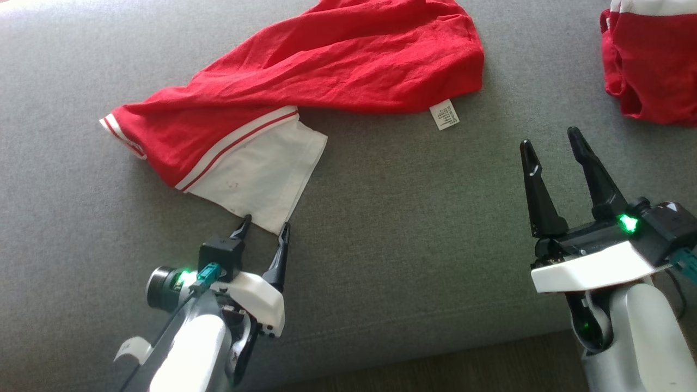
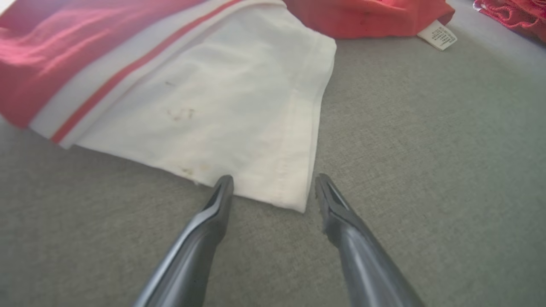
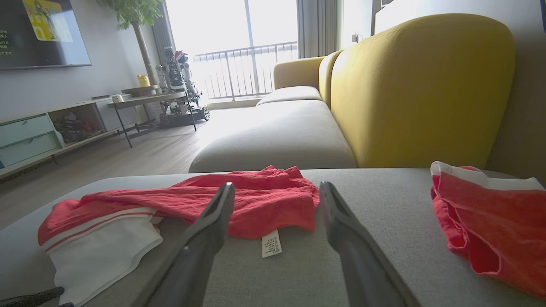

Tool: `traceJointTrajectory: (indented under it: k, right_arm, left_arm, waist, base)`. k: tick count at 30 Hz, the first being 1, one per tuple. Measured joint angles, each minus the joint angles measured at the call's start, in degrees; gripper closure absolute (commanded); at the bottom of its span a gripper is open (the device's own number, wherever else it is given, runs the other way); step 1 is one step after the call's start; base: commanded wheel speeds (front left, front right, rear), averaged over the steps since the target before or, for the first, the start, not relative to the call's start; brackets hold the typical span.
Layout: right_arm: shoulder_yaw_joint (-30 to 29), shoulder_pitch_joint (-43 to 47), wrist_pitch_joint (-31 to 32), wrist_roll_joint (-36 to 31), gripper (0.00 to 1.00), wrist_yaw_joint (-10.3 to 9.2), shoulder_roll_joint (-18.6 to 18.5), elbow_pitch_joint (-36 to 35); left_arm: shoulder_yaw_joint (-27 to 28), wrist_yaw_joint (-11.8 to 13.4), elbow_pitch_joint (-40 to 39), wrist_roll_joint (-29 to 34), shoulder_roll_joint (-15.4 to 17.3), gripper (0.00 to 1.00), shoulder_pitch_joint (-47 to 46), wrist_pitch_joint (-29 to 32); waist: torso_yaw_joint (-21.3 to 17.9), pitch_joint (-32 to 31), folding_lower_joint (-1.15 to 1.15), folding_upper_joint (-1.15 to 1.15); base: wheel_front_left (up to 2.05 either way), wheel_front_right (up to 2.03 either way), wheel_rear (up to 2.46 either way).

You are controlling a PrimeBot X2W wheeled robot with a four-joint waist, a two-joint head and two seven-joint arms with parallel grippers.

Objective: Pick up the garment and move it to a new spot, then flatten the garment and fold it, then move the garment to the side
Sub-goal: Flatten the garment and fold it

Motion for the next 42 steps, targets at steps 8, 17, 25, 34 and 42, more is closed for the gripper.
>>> traceJointTrajectory:
  k: [8,17,25,34,42]
  right_arm:
    - [-0.24,-0.01,-0.38,0.37,0.0,0.0,0.0,0.51]
    - [-0.21,-0.69,-0.64,0.44,0.0,0.0,0.0,0.96]
    - [-0.55,-1.02,-0.64,0.42,0.0,0.0,0.0,1.3]
    - [0.32,-0.94,-0.64,-0.02,0.0,0.0,0.0,2.23]
    - [1.2,-0.77,-0.63,-0.19,0.0,0.0,-0.01,3.08]
  left_arm:
    - [-0.98,-0.12,2.37,0.09,-0.02,0.1,-0.83,-0.03]
    - [-2.02,-1.02,3.76,-0.6,0.03,1.0,-2.38,-0.82]
    - [1.75,1.29,-4.65,-3.05,0.24,1.0,-1.72,-2.56]
    - [11.82,4.6,-27.7,-3.8,0.15,1.0,3.49,-2.66]
    - [18.22,5.6,-34.7,-2.31,-0.02,1.0,8.4,-3.02]
  waist:
    - [0.2,-0.06,0.0,0.0]
    - [0.69,-0.09,0.0,0.0]
    - [2.22,-1.38,0.0,0.0]
    - [5.6,-3.52,0.0,0.0]
    - [7.03,-6.11,0.0,0.0]
  base:
    - [0.0,0.0,0.0]
    - [0.0,0.0,0.0]
    - [0.0,0.0,0.0]
    - [0.0,0.0,0.0]
    - [0.0,0.0,0.0]
